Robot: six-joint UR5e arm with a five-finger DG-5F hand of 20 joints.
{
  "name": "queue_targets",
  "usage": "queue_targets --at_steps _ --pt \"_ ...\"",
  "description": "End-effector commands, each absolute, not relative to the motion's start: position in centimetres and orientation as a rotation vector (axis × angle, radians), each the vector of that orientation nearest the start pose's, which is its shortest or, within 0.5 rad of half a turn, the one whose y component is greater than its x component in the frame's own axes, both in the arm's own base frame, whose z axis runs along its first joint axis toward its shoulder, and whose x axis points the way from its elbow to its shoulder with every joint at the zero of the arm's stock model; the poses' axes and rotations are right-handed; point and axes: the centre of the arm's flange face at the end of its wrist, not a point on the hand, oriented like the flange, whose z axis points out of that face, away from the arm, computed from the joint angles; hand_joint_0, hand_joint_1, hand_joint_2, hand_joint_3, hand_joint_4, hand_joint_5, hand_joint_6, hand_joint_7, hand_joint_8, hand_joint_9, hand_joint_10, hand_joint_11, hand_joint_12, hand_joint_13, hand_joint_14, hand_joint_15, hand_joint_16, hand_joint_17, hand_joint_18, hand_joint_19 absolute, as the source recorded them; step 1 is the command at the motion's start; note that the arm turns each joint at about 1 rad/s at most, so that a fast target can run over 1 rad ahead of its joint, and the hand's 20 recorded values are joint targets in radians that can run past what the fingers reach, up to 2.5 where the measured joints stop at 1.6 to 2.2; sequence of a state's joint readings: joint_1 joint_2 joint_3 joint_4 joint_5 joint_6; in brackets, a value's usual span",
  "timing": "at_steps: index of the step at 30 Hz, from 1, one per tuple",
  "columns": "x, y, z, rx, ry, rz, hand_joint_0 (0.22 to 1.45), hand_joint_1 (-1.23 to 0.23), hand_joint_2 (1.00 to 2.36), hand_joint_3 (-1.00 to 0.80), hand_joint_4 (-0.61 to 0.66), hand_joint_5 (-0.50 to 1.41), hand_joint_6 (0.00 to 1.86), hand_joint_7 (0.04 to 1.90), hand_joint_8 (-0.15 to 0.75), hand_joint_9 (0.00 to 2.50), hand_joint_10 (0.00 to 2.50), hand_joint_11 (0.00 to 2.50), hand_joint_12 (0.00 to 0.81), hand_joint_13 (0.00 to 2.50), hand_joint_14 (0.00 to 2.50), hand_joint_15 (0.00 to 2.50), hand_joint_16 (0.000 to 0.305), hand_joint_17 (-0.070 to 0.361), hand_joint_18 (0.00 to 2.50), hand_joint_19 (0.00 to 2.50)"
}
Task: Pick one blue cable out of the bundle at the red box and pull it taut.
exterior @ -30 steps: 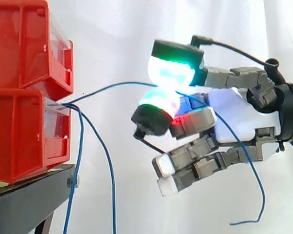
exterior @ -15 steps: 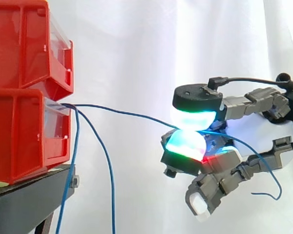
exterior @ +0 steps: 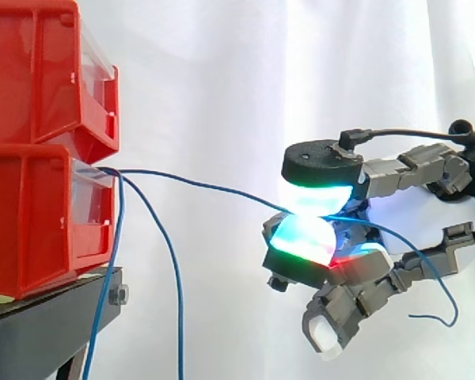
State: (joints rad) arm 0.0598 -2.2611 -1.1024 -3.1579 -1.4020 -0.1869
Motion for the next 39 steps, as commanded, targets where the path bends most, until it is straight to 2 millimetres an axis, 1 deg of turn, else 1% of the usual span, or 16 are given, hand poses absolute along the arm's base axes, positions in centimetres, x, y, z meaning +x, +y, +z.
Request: queue_targets --at_steps 1,5,18,26,31,39 --pt "73.28 -10.64 28.37 1.249 1.42 0.852 0.7 -0.92 1.02 -0.18 -0.23 -0.14 0.89 1.39 0.224 1.04 0.02 1.26 0.308 0.73 0.02 0.57 0.048 0.107 0.46 0.41" --pt "73.28 -10.64 28.37 1.221 1.438 0.828 0.71 -0.91 1.02 -0.2 -0.22 -0.14 0.89 1.38 0.229 1.04 0.02 1.25 0.308 0.73 0.02 0.57 0.048 0.107 0.46 0.41" --pt "73.29 -10.65 28.26 1.218 1.441 0.823 0.71 -0.9 1.02 -0.22 -0.16 -0.15 0.89 1.38 0.232 1.03 0.02 1.23 0.309 0.72 0.02 0.56 0.048 0.107 0.47 0.41" --pt "73.26 -10.64 28.19 1.218 1.443 0.824 0.71 -0.9 1.02 -0.22 -0.15 -0.15 0.89 1.38 0.235 1.07 0.02 1.28 0.31 0.73 0.02 0.56 0.047 0.107 0.47 0.41" --pt "73.23 -10.66 28.12 1.22 1.443 0.821 0.71 -0.9 1.02 -0.22 -0.15 -0.15 0.89 1.37 0.227 1.1 0.02 1.36 0.311 0.73 0.02 0.56 0.047 0.107 0.47 0.42" --pt "73.2 -10.66 28.05 1.221 1.444 0.821 0.71 -0.89 1.02 -0.22 -0.15 -0.15 0.89 1.37 0.226 1.11 0.02 1.35 0.309 0.74 0.02 0.57 0.048 0.107 0.48 0.42"
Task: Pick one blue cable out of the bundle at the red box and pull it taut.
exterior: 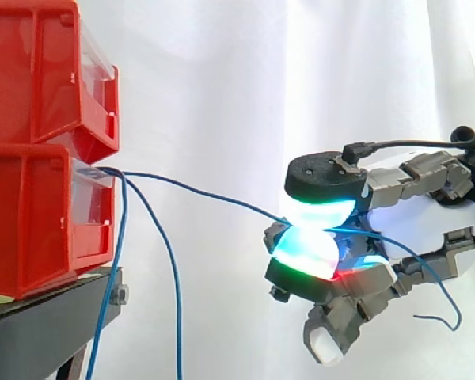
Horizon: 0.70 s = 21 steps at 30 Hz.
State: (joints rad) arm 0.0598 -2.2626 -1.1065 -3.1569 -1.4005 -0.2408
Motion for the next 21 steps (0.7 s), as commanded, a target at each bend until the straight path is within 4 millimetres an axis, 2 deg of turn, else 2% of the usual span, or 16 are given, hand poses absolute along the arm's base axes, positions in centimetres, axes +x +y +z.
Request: queue_targets --at_steps 1,10,11,14,15,16,17,18,19,20,21 --pt "73.2 -10.7 28.0 1.221 1.444 0.821 0.71 -0.89 1.02 -0.22 -0.15 -0.15 0.89 1.37 0.227 1.11 0.02 1.36 0.308 0.74 0.02 0.57 0.048 0.108 0.48 0.42" --pt "73.0 -10.7 27.7 1.225 1.451 0.816 0.71 -0.89 1.02 -0.21 -0.15 -0.15 0.89 1.37 0.226 1.1 0.02 1.36 0.313 0.74 0.02 0.56 0.048 0.108 0.48 0.42" --pt "72.4 -10.7 26.5 1.239 1.473 0.801 0.71 -0.89 1.02 -0.22 -0.14 -0.15 0.89 1.37 0.226 1.1 0.02 1.36 0.312 0.74 0.02 0.57 0.048 0.108 0.48 0.42" --pt "71.3 -10.8 24.4 1.262 1.512 0.776 0.71 -0.89 1.02 -0.21 -0.15 -0.15 0.89 1.37 0.227 1.11 0.02 1.35 0.311 0.74 0.02 0.57 0.048 0.108 0.48 0.42" --pt "69.7 -10.9 21.5 1.294 1.561 0.74 0.71 -0.89 1.02 -0.22 -0.15 -0.15 0.89 1.36 0.227 1.1 0.02 1.36 0.311 0.74 0.02 0.57 0.048 0.107 0.48 0.42" --pt "68.9 -10.9 20.3 1.308 1.584 0.724 0.71 -0.89 1.02 -0.22 -0.15 -0.15 0.89 1.36 0.226 1.1 0.02 1.36 0.311 0.74 0.02 0.57 0.048 0.108 0.48 0.42" --pt "66.7 -11.0 17.4 1.341 1.637 0.684 0.71 -0.89 1.02 -0.22 -0.15 -0.15 0.89 1.36 0.226 1.1 0.02 1.36 0.312 0.74 0.02 0.57 0.048 0.108 0.48 0.42" --pt "65.8 -11.1 16.2 1.354 1.659 0.666 0.71 -0.89 1.02 -0.22 -0.15 -0.15 0.89 1.37 0.227 1.1 0.02 1.36 0.313 0.74 0.02 0.57 0.048 0.108 0.48 0.42" --pt "63.2 -11.2 13.2 1.387 1.711 0.624 0.71 -0.89 1.02 -0.22 -0.15 -0.15 0.89 1.36 0.221 1.1 0.02 1.35 0.312 0.74 0.02 0.57 0.048 0.108 0.48 0.42" --pt "62.1 -11.3 12.1 1.398 1.729 0.609 0.71 -0.89 1.02 -0.22 -0.15 -0.15 0.89 1.36 0.224 1.1 0.02 1.36 0.311 0.74 0.02 0.57 0.048 0.107 0.48 0.42" --pt "60.0 -11.4 10.1 1.419 1.763 0.58 0.71 -0.89 1.02 -0.22 -0.15 -0.15 0.89 1.36 0.224 1.09 0.02 1.36 0.313 0.74 0.02 0.57 0.048 0.107 0.48 0.43"
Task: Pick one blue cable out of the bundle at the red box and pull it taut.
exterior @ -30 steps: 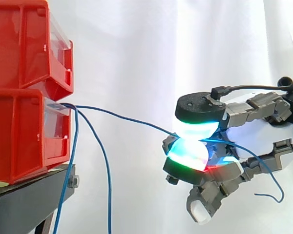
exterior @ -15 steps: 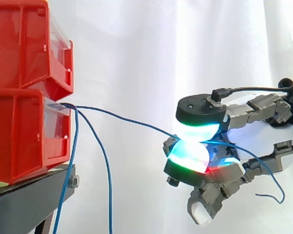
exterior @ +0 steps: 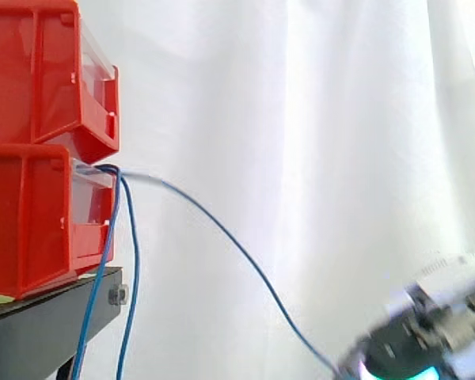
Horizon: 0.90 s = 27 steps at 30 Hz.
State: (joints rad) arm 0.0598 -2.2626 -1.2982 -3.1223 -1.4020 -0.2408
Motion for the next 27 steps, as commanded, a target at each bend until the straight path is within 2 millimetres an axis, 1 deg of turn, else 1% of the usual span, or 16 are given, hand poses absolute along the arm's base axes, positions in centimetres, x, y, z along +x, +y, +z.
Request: queue_targets --at_steps 1,2,4,5,7,11,12,13,15,16,17,20,27 --pt "60.0 -11.4 10.1 1.419 1.763 0.58 0.71 -0.89 1.02 -0.22 -0.15 -0.15 0.89 1.37 0.225 1.08 0.02 1.35 0.313 0.74 0.02 0.57 0.048 0.108 0.48 0.42" --pt "57.4 -11.6 7.7 1.438 1.795 0.553 0.71 -0.89 1.02 -0.22 -0.15 -0.15 0.89 1.36 0.225 1.08 0.02 1.35 0.313 0.74 0.02 0.57 0.048 0.108 0.48 0.42" --pt "55.9 -11.7 6.3 1.439 1.796 0.55 0.71 -0.89 1.02 -0.22 -0.15 -0.15 0.89 1.36 0.23 1.08 0.02 1.33 0.313 0.73 0.02 0.56 0.048 0.108 0.48 0.42" --pt "55.9 -11.7 6.2 1.434 1.788 0.557 0.71 -0.89 1.02 -0.22 -0.15 -0.15 0.89 1.36 0.224 1.07 0.02 1.34 0.312 0.74 0.02 0.56 0.048 0.108 0.48 0.42" --pt "57.1 -11.6 6.4 1.397 1.727 0.611 0.71 -0.89 1.02 -0.22 -0.15 -0.15 0.89 1.36 0.229 1.07 0.02 1.33 0.313 0.73 0.02 0.57 0.048 0.108 0.47 0.43" --pt "60.2 -11.4 8.0 1.324 1.609 0.703 0.71 -0.89 1.02 -0.23 -0.15 -0.15 0.89 1.36 0.231 1.07 0.01 1.32 0.314 0.73 0.02 0.57 0.048 0.108 0.48 0.43" --pt "61.9 -11.3 9.1 1.287 1.549 0.747 0.71 -0.89 1.02 -0.23 -0.15 -0.15 0.89 1.36 0.23 1.07 0.01 1.32 0.312 0.73 0.02 0.57 0.048 0.108 0.47 0.43" --pt "62.5 -11.3 9.6 1.271 1.524 0.765 0.71 -0.89 1.02 -0.22 -0.15 -0.15 0.89 1.36 0.231 1.07 0.02 1.33 0.314 0.73 0.02 0.57 0.048 0.108 0.47 0.43" --pt "64.7 -11.2 11.3 1.225 1.451 0.816 0.71 -0.89 1.02 -0.22 -0.15 -0.15 0.89 1.36 0.23 1.07 0.02 1.33 0.314 0.73 0.02 0.57 0.048 0.108 0.47 0.43" --pt "65.2 -11.1 11.8 1.213 1.432 0.829 0.71 -0.89 1.02 -0.22 -0.15 -0.15 0.89 1.36 0.225 1.07 0.02 1.33 0.313 0.73 0.02 0.57 0.048 0.108 0.47 0.43" --pt "66.7 -11.0 13.2 1.18 1.381 0.862 0.71 -0.89 1.02 -0.22 -0.15 -0.15 0.89 1.36 0.227 1.07 0.02 1.32 0.314 0.73 0.02 0.57 0.048 0.108 0.47 0.42" --pt "68.2 -11.0 14.7 1.148 1.332 0.893 0.71 -0.89 1.02 -0.22 -0.15 -0.15 0.89 1.36 0.232 1.07 0.02 1.32 0.315 0.73 0.02 0.56 0.048 0.107 0.48 0.42" --pt "68.2 -11.0 14.8 1.147 1.329 0.895 0.71 -0.89 1.02 -0.22 -0.15 -0.15 0.89 1.36 0.231 1.07 0.02 1.32 0.314 0.73 0.02 0.57 0.048 0.107 0.48 0.43"
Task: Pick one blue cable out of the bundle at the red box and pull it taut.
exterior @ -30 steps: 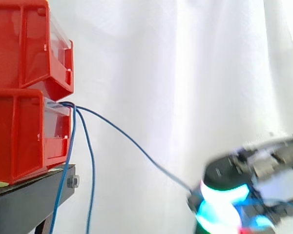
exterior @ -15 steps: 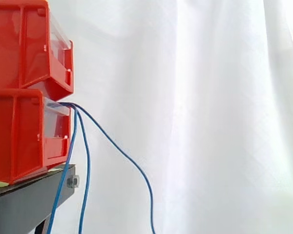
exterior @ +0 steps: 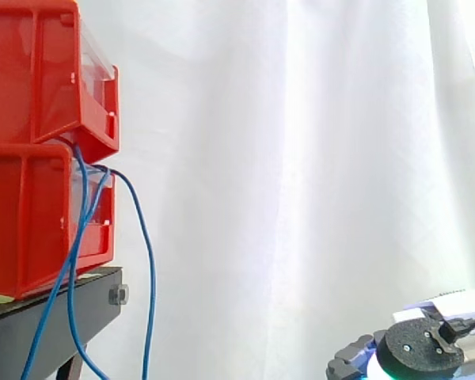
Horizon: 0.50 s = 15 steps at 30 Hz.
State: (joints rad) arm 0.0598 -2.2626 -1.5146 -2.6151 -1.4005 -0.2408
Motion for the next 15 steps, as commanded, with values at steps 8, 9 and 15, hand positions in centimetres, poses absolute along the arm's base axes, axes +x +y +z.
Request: queue_targets --at_steps 8,9,15 --pt "68.21 -10.96 14.81 1.148 1.331 0.894 0.71 -0.89 1.02 -0.22 -0.15 -0.15 0.89 1.37 0.231 1.07 0.02 1.33 0.316 0.73 0.02 0.56 0.048 0.107 0.48 0.43" --pt "68.21 -10.96 14.81 1.148 1.331 0.894 0.71 -0.89 1.02 -0.22 -0.15 -0.15 0.89 1.36 0.227 1.07 0.02 1.33 0.316 0.73 0.02 0.56 0.048 0.107 0.48 0.43" --pt "68.21 -10.96 14.81 1.148 1.331 0.894 0.71 -0.89 1.02 -0.22 -0.15 -0.15 0.89 1.36 0.232 1.08 0.02 1.32 0.316 0.73 0.02 0.57 0.047 0.107 0.47 0.43"
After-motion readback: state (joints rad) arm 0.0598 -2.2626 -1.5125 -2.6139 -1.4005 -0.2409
